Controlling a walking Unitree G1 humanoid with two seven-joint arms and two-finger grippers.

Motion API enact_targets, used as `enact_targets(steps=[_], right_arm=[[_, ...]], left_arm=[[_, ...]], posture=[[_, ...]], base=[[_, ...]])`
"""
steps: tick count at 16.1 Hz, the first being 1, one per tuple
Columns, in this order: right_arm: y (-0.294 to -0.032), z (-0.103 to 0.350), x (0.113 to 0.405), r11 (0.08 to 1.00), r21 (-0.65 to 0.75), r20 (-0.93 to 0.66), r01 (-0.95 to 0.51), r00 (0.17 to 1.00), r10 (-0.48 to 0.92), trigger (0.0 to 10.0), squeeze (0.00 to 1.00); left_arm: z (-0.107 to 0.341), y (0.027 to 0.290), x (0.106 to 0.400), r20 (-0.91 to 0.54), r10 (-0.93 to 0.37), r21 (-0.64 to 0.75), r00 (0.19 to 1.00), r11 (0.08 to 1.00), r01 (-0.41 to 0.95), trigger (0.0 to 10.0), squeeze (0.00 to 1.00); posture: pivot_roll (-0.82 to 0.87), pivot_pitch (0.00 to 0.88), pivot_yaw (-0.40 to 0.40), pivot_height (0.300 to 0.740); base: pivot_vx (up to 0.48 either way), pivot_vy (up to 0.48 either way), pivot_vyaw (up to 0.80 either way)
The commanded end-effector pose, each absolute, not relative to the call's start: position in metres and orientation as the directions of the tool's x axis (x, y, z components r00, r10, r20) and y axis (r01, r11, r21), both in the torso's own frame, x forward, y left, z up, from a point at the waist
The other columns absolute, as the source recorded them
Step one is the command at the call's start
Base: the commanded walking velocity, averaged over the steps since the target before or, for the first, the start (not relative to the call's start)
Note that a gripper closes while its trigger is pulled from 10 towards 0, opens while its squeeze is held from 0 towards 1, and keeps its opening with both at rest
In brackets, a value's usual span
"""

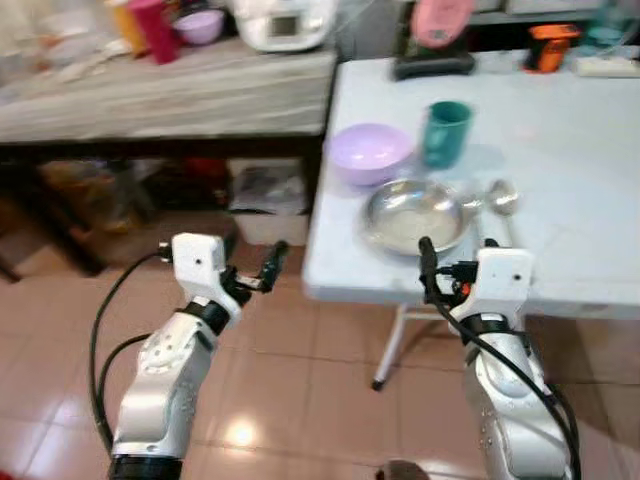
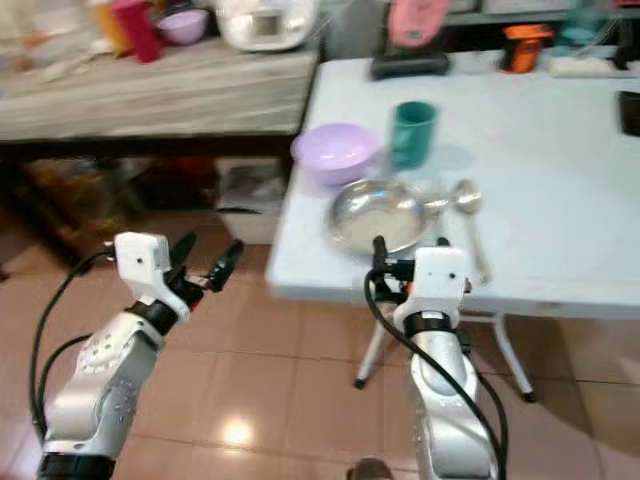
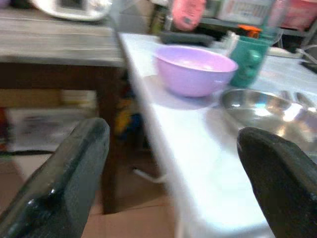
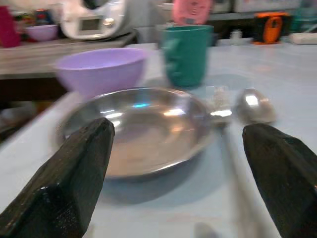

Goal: Setting the table

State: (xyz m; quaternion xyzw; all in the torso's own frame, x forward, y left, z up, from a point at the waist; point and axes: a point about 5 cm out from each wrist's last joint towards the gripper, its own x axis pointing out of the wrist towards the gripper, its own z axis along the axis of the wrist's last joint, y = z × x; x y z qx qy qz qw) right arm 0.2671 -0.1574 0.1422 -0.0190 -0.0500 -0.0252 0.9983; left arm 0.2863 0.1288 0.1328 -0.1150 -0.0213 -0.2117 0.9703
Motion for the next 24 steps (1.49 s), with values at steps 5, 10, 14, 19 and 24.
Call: enact_targets(steps=[5, 10, 14, 19, 24], right_arm=[[-0.157, 0.148, 0.266, 0.998, -0.039, 0.124, 0.052, 0.991, -0.047, 10.0, 0.0], [-0.161, 0.152, 0.265, 0.993, -0.087, 0.134, 0.085, 0.988, -0.073, 10.0, 0.0], [-0.18, 0.151, 0.263, 0.979, -0.094, 0.106, 0.182, 0.979, -0.172, 10.0, 0.0], [-0.184, 0.152, 0.262, 0.988, 0.01, 0.053, 0.153, 0.987, -0.153, 10.0, 0.0], [-0.183, 0.149, 0.268, 0.983, 0.151, -0.005, 0.106, 0.994, -0.107, 10.0, 0.0]], left_arm=[[0.129, 0.133, 0.281, 0.077, -0.429, -0.204, 0.9, 0.877, 0.436, 10.0, 0.0], [0.124, 0.137, 0.265, 0.041, -0.562, -0.094, 0.826, 0.821, 0.563, 10.0, 0.0], [0.122, 0.138, 0.256, 0.004, -0.674, -0.042, 0.739, 0.738, 0.673, 10.0, 0.0], [0.125, 0.135, 0.248, -0.013, -0.751, 0.018, 0.66, 0.66, 0.751, 10.0, 0.0], [0.125, 0.134, 0.246, -0.013, -0.767, 0.035, 0.642, 0.641, 0.767, 10.0, 0.0]], posture=[[-0.26, 0.088, 0.1, 0.74], [-0.26, 0.096, 0.089, 0.74], [-0.26, 0.108, 0.085, 0.74], [-0.28, 0.146, 0.096, 0.74], [-0.27, 0.156, 0.103, 0.74]], base=[[0.081, 0.0, 0.0], [0.0, 0.0, 0.0], [0.0, 0.0, 0.0], [0.0, 0.0, 0.0], [0.0, 0.0, 0.0]])
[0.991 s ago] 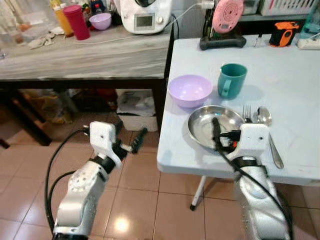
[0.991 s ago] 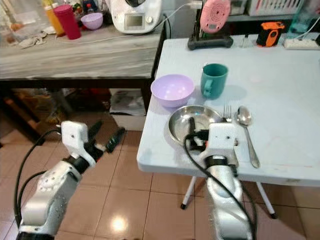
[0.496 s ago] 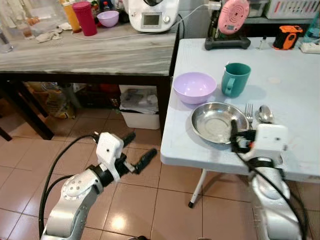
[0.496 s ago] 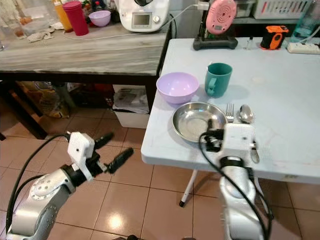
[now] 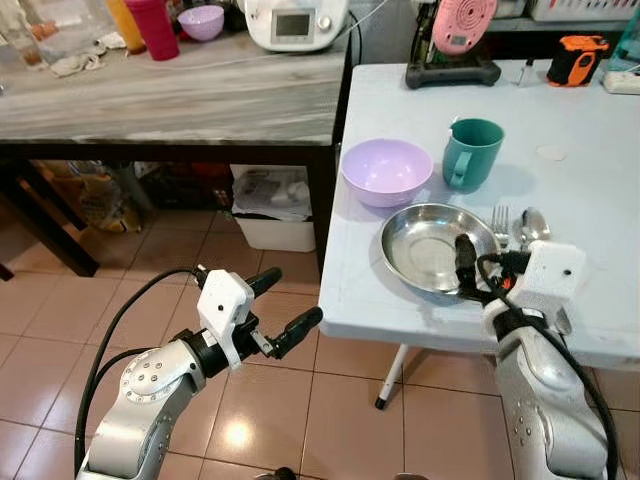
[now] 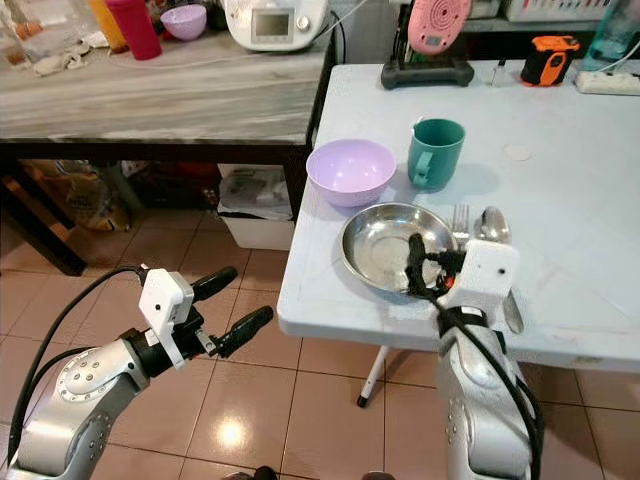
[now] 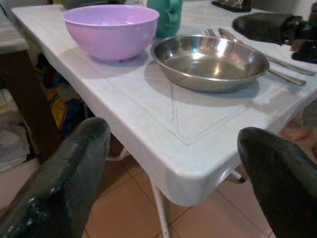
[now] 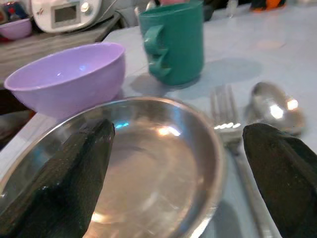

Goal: Setting the table

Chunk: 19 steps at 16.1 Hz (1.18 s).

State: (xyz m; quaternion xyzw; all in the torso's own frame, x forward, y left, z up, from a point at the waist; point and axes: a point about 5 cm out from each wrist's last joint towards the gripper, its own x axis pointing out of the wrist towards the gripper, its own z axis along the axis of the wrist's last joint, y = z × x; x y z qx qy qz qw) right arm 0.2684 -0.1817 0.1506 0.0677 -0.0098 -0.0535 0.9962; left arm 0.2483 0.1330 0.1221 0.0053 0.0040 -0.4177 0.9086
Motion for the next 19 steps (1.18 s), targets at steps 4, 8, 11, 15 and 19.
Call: enact_targets(steps=[4, 8, 11, 15, 19], right_arm=[[-0.18, 0.145, 0.266, 0.977, 0.188, -0.036, 0.101, 0.995, -0.096, 10.0, 0.0], [-0.18, 0.139, 0.266, 0.972, 0.211, -0.065, 0.105, 0.994, -0.093, 10.0, 0.0], [-0.18, 0.136, 0.27, 0.964, 0.249, -0.082, 0.093, 0.994, -0.074, 10.0, 0.0], [-0.176, 0.129, 0.27, 0.964, 0.253, -0.126, 0.076, 0.991, -0.045, 3.6, 0.0], [-0.177, 0.126, 0.271, 0.964, 0.254, -0.141, 0.074, 0.989, -0.039, 0.0, 0.0]], left_arm=[[0.126, 0.134, 0.247, -0.008, -0.779, 0.046, 0.627, 0.626, 0.779, 10.0, 0.0], [0.126, 0.133, 0.248, 0.005, -0.78, 0.049, 0.626, 0.625, 0.779, 10.0, 0.0], [0.125, 0.132, 0.249, 0.008, -0.783, 0.053, 0.622, 0.622, 0.782, 10.0, 0.0], [0.135, 0.124, 0.248, 0.064, -0.796, 0.041, 0.602, 0.605, 0.795, 10.0, 0.0], [0.143, 0.121, 0.25, 0.076, -0.799, 0.052, 0.597, 0.601, 0.798, 10.0, 0.0]], posture=[[-0.27, 0.159, 0.102, 0.74], [-0.27, 0.161, 0.103, 0.74], [-0.27, 0.16, 0.101, 0.74], [-0.27, 0.159, 0.096, 0.74], [-0.27, 0.156, 0.092, 0.74]], base=[[0.0, 0.0, 0.0], [0.0, 0.0, 0.0], [0.0, 0.0, 0.0], [0.0, 0.0, 0.0], [0.0, 0.0, 0.0]])
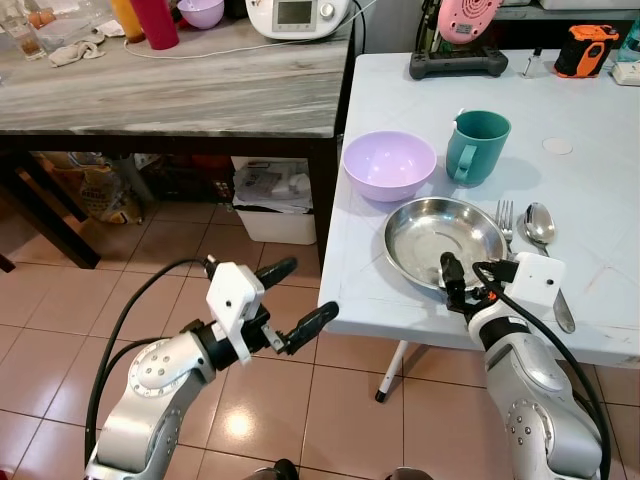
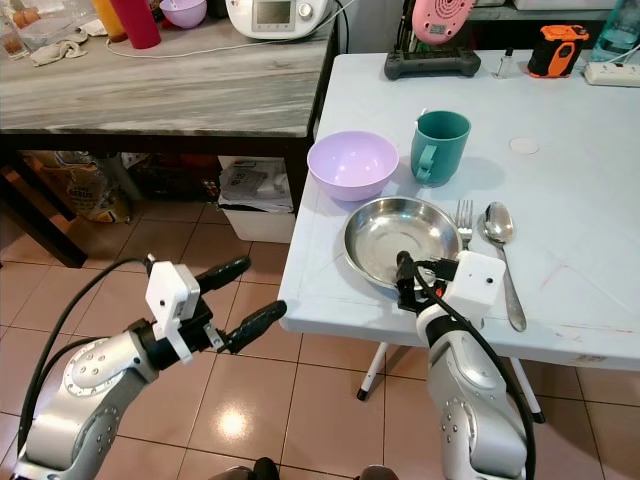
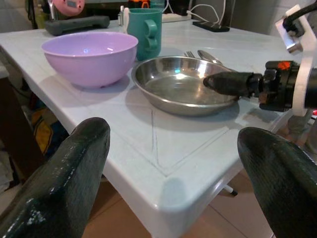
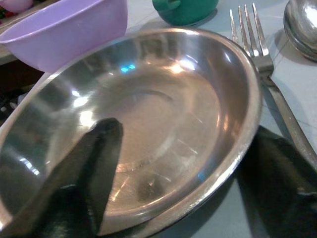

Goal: Setting the table

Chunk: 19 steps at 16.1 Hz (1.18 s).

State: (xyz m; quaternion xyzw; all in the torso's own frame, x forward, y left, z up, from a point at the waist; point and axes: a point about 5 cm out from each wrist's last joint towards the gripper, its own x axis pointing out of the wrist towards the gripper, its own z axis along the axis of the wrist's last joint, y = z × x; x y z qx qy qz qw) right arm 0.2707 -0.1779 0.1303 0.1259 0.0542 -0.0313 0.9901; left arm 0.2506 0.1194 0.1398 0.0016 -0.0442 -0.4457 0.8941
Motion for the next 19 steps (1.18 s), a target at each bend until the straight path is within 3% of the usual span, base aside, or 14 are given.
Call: enact_targets(steps=[1, 19], right_arm=[[-0.177, 0.126, 0.271, 0.964, 0.254, -0.142, 0.074, 0.989, -0.039, 0.0, 0.0], [-0.194, 0.114, 0.276, 0.881, 0.45, -0.221, 0.146, 0.974, -0.049, 0.0, 0.0]], left_arm=[[0.143, 0.12, 0.25, 0.075, -0.799, 0.052, 0.596, 0.601, 0.798, 10.0, 0.0], [0.158, 0.12, 0.246, 0.067, -0.822, 0.1, 0.566, 0.57, 0.816, 10.0, 0.0]], posture=[[-0.27, 0.156, 0.092, 0.74], [-0.26, 0.164, 0.109, 0.74]], base=[[0.0, 0.0, 0.0], [0.0, 0.0, 0.0]])
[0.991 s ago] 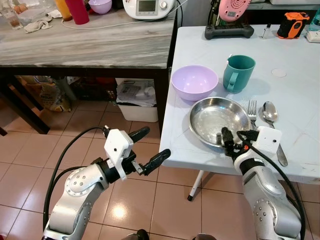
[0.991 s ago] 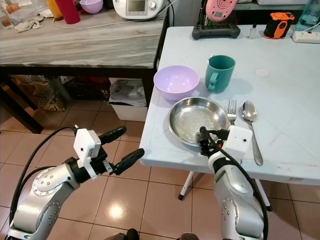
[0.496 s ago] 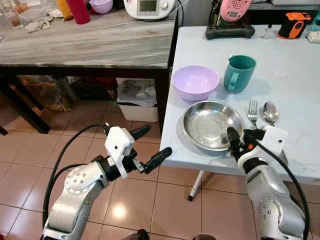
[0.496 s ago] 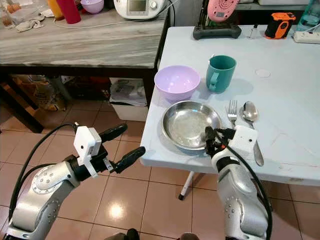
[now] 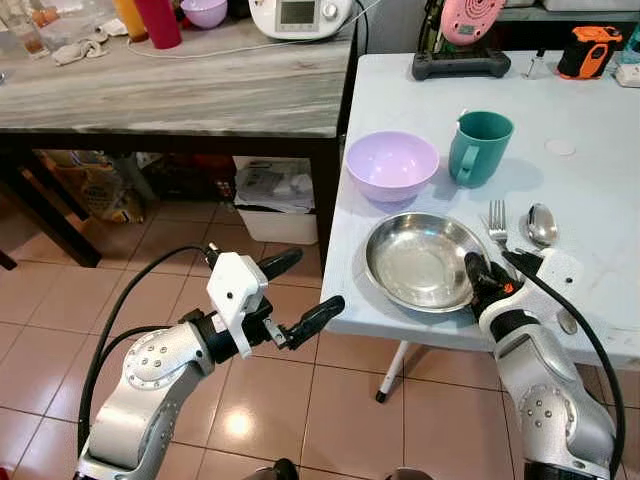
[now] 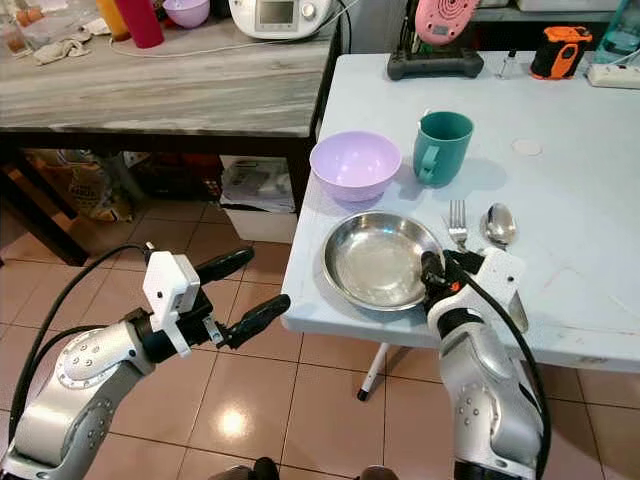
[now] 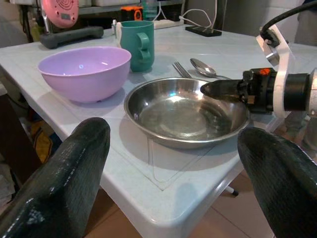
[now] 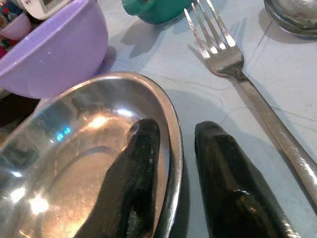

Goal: Setting the table

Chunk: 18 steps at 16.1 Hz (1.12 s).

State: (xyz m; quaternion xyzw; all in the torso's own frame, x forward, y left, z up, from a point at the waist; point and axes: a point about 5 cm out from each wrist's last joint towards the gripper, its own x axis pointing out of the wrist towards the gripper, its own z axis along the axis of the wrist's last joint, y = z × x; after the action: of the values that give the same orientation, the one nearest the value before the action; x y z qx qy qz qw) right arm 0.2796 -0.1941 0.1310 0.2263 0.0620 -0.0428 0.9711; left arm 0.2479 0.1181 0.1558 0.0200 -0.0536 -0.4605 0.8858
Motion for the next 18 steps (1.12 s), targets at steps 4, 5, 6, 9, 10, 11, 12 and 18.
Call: enact_targets(steps=[4, 5, 6, 9, 10, 11, 12, 18], right_arm=[[-0.193, 0.113, 0.277, 0.875, 0.46, -0.226, 0.151, 0.973, -0.049, 0.0, 0.0], [-0.193, 0.113, 0.277, 0.869, 0.469, -0.231, 0.161, 0.971, -0.056, 0.0, 0.0], [-0.193, 0.112, 0.277, 0.861, 0.478, -0.238, 0.174, 0.969, -0.064, 0.0, 0.0], [-0.192, 0.116, 0.279, 0.843, 0.504, -0.235, 0.188, 0.969, -0.075, 0.0, 0.0], [-0.191, 0.12, 0.28, 0.834, 0.516, -0.23, 0.193, 0.97, -0.082, 0.0, 0.0], [-0.189, 0.123, 0.281, 0.837, 0.512, -0.224, 0.191, 0.971, -0.085, 0.0, 0.0], [-0.188, 0.126, 0.282, 0.836, 0.515, -0.218, 0.19, 0.972, -0.086, 0.0, 0.0], [-0.168, 0.143, 0.281, 0.858, 0.502, -0.12, 0.105, 0.991, -0.051, 10.0, 0.0]], left_arm=[[0.156, 0.12, 0.248, 0.063, -0.822, 0.105, 0.566, 0.569, 0.816, 10.0, 0.0], [0.156, 0.12, 0.249, 0.064, -0.822, 0.106, 0.566, 0.57, 0.815, 10.0, 0.0], [0.156, 0.12, 0.25, 0.065, -0.821, 0.107, 0.567, 0.571, 0.814, 10.0, 0.0], [0.158, 0.119, 0.25, 0.075, -0.822, 0.109, 0.564, 0.569, 0.815, 10.0, 0.0], [0.159, 0.119, 0.249, 0.078, -0.825, 0.108, 0.559, 0.565, 0.818, 10.0, 0.0], [0.159, 0.119, 0.248, 0.079, -0.826, 0.11, 0.558, 0.563, 0.819, 10.0, 0.0], [0.159, 0.12, 0.248, 0.077, -0.825, 0.111, 0.56, 0.565, 0.817, 10.0, 0.0], [0.135, 0.152, 0.282, 0.036, -0.591, 0.083, 0.806, 0.805, 0.587, 10.0, 0.0]], posture=[[-0.26, 0.16, 0.111, 0.74], [-0.26, 0.159, 0.11, 0.74], [-0.26, 0.159, 0.11, 0.74], [-0.25, 0.153, 0.107, 0.74], [-0.25, 0.151, 0.107, 0.74], [-0.25, 0.151, 0.107, 0.74], [-0.25, 0.149, 0.107, 0.74], [-0.26, 0.136, 0.106, 0.74]], base=[[0.0, 0.0, 0.0], [0.0, 0.0, 0.0], [0.0, 0.0, 0.0], [0.0, 0.0, 0.0], [0.0, 0.0, 0.0], [0.0, 0.0, 0.0], [0.0, 0.0, 0.0], [0.0, 0.0, 0.0]])
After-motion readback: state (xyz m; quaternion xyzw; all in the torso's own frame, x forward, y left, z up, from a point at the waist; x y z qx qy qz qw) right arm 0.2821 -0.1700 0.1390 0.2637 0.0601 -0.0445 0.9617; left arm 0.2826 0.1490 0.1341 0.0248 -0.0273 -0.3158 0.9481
